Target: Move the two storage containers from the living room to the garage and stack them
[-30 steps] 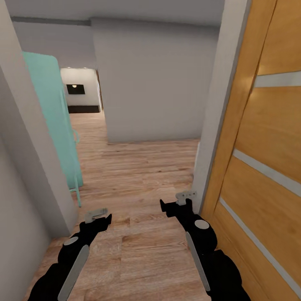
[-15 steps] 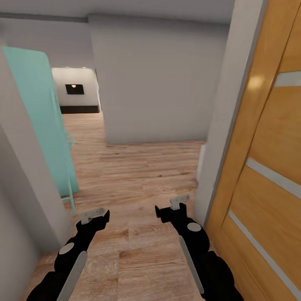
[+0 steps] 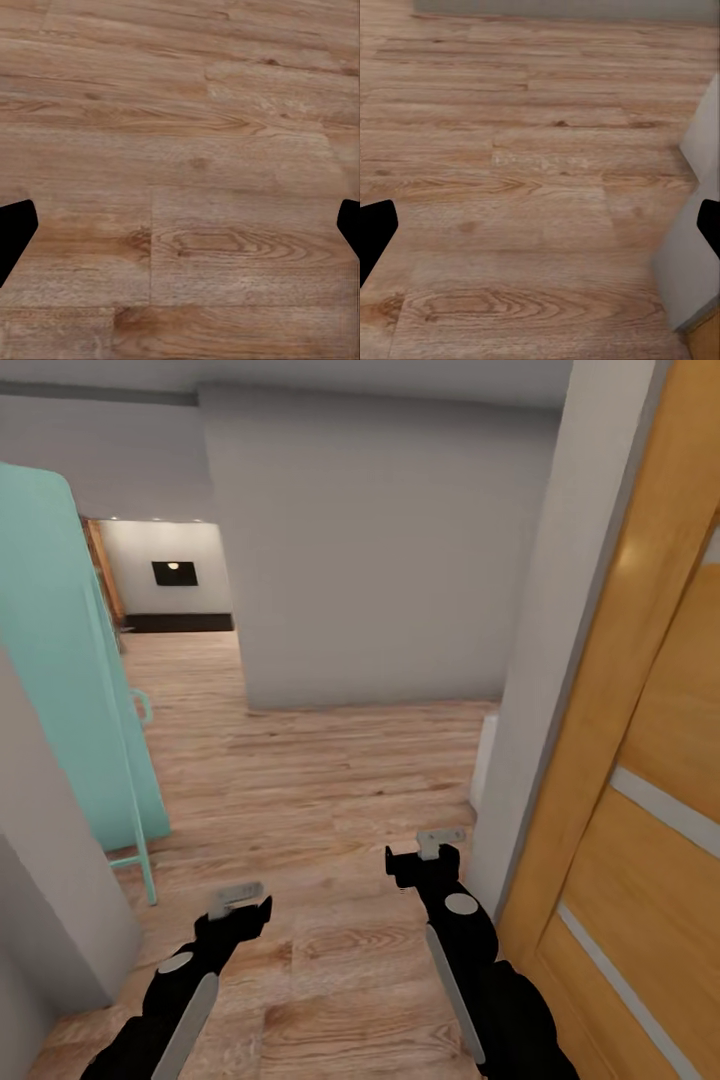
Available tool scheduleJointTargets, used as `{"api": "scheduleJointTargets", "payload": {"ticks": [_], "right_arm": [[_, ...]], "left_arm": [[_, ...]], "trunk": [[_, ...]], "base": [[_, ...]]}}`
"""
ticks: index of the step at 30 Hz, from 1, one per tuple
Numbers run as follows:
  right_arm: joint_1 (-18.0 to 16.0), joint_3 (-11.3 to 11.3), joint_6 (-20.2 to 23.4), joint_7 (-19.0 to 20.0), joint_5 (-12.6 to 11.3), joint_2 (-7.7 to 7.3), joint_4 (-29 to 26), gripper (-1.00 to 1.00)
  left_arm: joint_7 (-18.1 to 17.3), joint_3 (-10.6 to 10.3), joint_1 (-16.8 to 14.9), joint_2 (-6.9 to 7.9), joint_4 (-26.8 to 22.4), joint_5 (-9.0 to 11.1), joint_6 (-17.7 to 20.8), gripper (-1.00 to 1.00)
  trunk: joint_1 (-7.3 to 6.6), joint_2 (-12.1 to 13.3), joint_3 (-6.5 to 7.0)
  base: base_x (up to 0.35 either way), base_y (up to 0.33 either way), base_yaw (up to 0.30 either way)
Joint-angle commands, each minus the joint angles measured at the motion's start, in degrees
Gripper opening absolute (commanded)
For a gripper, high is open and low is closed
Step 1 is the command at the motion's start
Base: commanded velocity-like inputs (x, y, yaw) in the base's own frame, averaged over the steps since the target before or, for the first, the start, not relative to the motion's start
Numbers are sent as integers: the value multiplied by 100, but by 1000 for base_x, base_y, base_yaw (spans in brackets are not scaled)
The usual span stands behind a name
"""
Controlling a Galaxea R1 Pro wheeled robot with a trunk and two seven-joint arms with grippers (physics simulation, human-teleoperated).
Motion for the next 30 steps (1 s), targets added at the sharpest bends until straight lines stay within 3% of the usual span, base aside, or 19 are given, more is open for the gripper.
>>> {"api": "scheduleJointTargets", "payload": {"ticks": [1,8,18,25,30], "right_arm": [[0,39,-21,12,-4,0,24,100],[0,321,-49,63,-8,0,49,100],[0,375,-45,114,-16,0,48,100],[0,371,-36,382,-7,0,8,100],[0,373,-43,412,6,0,-36,100]], "left_arm": [[3,-3,0,-39,20,-2,13,100],[16,8,-1,-158,58,-16,39,100],[24,15,-1,-165,85,-26,37,100],[26,19,-1,-158,122,-26,43,100],[28,19,-1,-163,225,-26,39,100]], "trunk": [[0,0,0],[0,0,0],[0,0,0],[0,0,0],[0,0,0]], "base": [[329,-160,0],[328,-72,0],[333,151,0],[329,185,5],[326,187,170]]}}
